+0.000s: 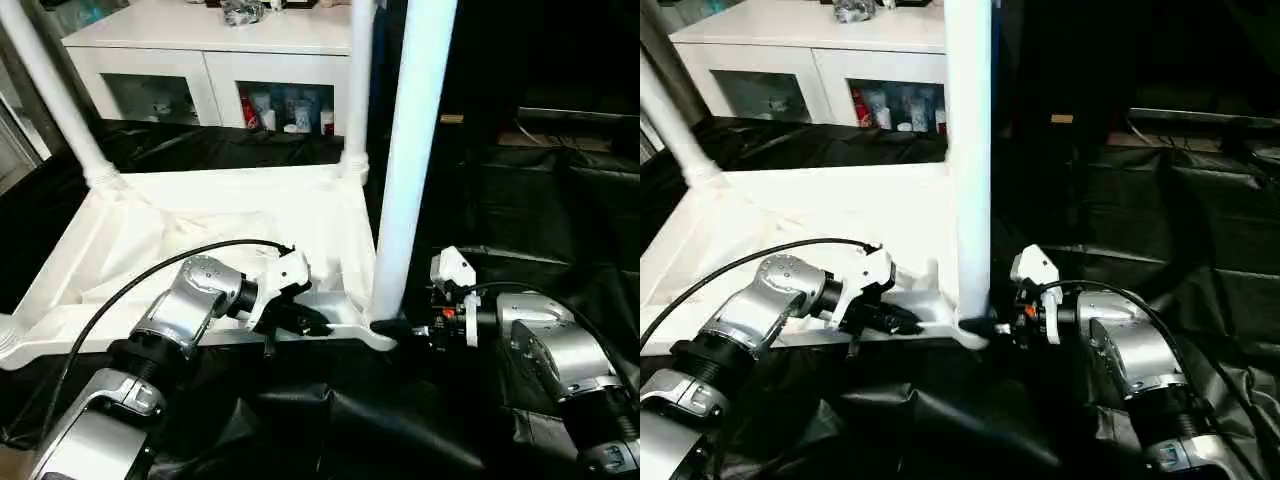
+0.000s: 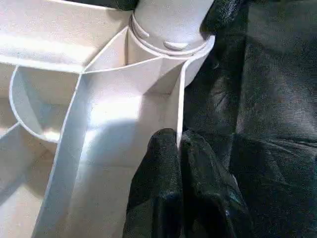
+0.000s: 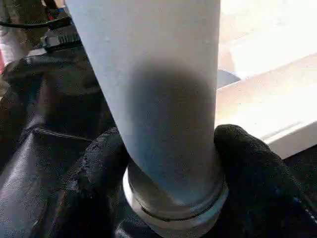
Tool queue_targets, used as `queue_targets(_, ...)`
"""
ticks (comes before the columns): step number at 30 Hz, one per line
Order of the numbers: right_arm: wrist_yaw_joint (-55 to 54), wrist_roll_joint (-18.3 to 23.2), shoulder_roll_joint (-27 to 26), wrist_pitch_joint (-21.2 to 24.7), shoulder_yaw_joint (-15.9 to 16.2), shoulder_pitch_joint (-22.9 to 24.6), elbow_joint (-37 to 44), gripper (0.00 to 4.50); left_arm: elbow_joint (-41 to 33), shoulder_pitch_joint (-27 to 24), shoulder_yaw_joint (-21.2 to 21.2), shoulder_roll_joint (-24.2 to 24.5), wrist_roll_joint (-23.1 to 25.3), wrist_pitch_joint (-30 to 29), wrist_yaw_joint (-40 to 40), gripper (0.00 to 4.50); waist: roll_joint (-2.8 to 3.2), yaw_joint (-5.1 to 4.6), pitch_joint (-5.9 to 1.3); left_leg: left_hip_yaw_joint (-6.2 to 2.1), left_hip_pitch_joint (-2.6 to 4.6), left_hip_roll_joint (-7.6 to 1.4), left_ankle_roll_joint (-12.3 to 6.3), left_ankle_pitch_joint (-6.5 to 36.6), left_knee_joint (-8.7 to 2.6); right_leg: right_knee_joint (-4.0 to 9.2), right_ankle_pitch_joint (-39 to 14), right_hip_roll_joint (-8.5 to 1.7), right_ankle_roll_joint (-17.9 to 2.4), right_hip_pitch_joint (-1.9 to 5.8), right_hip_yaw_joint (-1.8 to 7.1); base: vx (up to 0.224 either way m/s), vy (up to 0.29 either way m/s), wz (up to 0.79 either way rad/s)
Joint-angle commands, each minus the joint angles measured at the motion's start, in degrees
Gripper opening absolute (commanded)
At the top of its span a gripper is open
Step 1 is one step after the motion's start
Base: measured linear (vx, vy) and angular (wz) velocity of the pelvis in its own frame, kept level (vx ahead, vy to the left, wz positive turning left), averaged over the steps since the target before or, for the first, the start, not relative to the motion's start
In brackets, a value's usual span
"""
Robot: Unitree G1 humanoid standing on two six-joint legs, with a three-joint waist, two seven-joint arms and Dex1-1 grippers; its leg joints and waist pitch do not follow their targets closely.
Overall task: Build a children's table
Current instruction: Rotate leg to tighten
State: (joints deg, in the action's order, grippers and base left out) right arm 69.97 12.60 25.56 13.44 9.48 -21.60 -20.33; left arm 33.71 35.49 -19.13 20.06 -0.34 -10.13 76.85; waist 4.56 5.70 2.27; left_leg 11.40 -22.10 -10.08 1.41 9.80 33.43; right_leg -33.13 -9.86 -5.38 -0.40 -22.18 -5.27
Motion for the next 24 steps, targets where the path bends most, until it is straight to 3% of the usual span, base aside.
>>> queue_targets(1,1.5,-1.2,-0.7,0.6,3.0,0.4,0.0,2.74,-3.3,0.8,0.3,-0.3,-1.6,0.5,0.2,0.0,-0.57,-0.09,-3.44,-1.76,1.48,-3.87,-1.92,16.7,-4.3,3.43,-13.2,-4.13,-13.3,2.04,2.95,0.0,0.0,0.0)
queue_targets(5,1.7,-0.9,-1.5,1.2,2.9,0.3,0.2,2.45,-2.9,1.0,0.5,-0.6,-1.5,0.6,-0.3,0.0,-0.74,-0.01,-3.55,-1.72,1.32,-3.76,-2.77,14.8,-4.07,3.3,-12.2,-4.16,-13.4,2.15,2.87,0.0,0.0,0.0)
queue_targets(11,-0.5,0.1,-2.5,2.4,2.7,1.4,0.8,2.33,-1.6,1.5,1.9,-2.1,-0.9,1.3,-4.8,0.0,-0.77,0.07,-3.47,-1.78,1.4,-3.83,-2.54,15.4,-4.12,3.48,-14.4,-4.2,-12.8,2.07,2.89,0.0,0.0,0.0)
queue_targets(13,-8.4,-1.5,-5.8,0.7,0.7,1.3,-2.3,2.29,1.2,2.9,3.6,-4.5,-0.1,1.1,-11.5,0.0,-0.85,-0.05,-3.34,-1.74,1.47,-3.82,-2.17,15.9,-4.16,3.61,-15.1,-4.18,-12.6,1.84,2.97,0.0,0.0,0.0)
queue_targets(14,-11.4,-2.3,-6.9,0.1,-0.1,1.1,-3.6,2.23,2.2,3.4,4.1,-5.4,0.1,1.0,-13.7,0.0,-0.88,-0.33,-3.22,-1.82,1.42,-3.61,-1.36,17.1,-4.21,3.86,-17.1,-4.37,-12.4,1.84,2.9,0.0,0.0,0.0)
queue_targets(15,-21.8,-4.8,-10.2,-1.5,-2.2,0.2,-8.0,2.18,4.6,4.7,5.2,-7.8,0.9,1.6,-19.9,0.0,-0.92,-0.63,-3.05,-1.88,1.55,-3.46,-0.64,18.2,-4.31,4.26,-20.1,-4.38,-11.4,1.6,2.84,0.0,0.0,0.0)
queue_targets(16,-25.5,-5.2,-11.6,-1.6,-3.2,-0.1,-9.4,2.14,5.5,5.2,5.5,-8.7,1.2,1.6,-22.0,0.0,-0.86,-1.12,-2.9,-2.09,1.98,-3.38,0.8,20.4,-4.4,4.67,-23.4,-4.41,-10.7,1.29,2.75,0.0,0.0,0.0)
queue_targets(17,-28.0,-5.1,-12.8,-1.4,-4.0,-0.2,-10.3,2.11,6.0,5.5,5.6,-9.5,1.3,1.4,-23.4,0.0,-0.96,-1.36,-2.87,-2.31,1.88,-3.35,1.22,21.2,-4.52,4.68,-24.6,-4.45,-10.2,1.54,2.64,0.0,0.0,0.0)
queue_targets(18,-30.2,-4.5,-14.3,-0.9,-5.0,-0.2,-10.7,2.11,6.5,5.9,5.8,-10.6,1.4,1.2,-25.0,0.0,-1.01,-1.54,-2.92,-2.54,1.65,-3.29,1.35,21.5,-4.7,4.77,-25.6,-4.42,-9.1,1.86,2.49,0.0,0.0,0.0)
queue_targets(20,-34.4,-4.0,-17.4,-0.2,-6.1,-0.2,-11.0,2.06,7.2,6.4,6.0,-13.2,1.3,0.6,-27.9,0.0,-1.03,-1.78,-2.94,-2.4,1.91,-3.34,0.9,22.3,-4.66,5.14,-25.4,-4.39,-8.7,1.48,2.69,0.0,0.0,0.0)
queue_targets(23,-35.4,-4.9,-21.0,-0.7,-3.8,0.3,-9.9,2.06,7.7,6.6,5.3,-16.3,1.3,0.3,-29.5,0.0,-0.98,-2.21,-3.0,-2.31,1.64,-3.21,0.2,21.7,-4.68,5.14,-23.3,-4.24,-9.1,1.57,2.69,0.0,0.0,0.0)
queue_targets(24,-34.7,-5.8,-22.2,-1.6,-2.1,0.5,-9.2,2.06,7.8,6.6,5.0,-17.4,1.4,0.4,-29.7,0.0,-0.61,-2.35,-2.91,-2.27,1.7,-3.19,0.13,22.2,-4.71,5.25,-23.0,-4.14,-9.0,1.47,2.71,0.0,0.0,0.0)
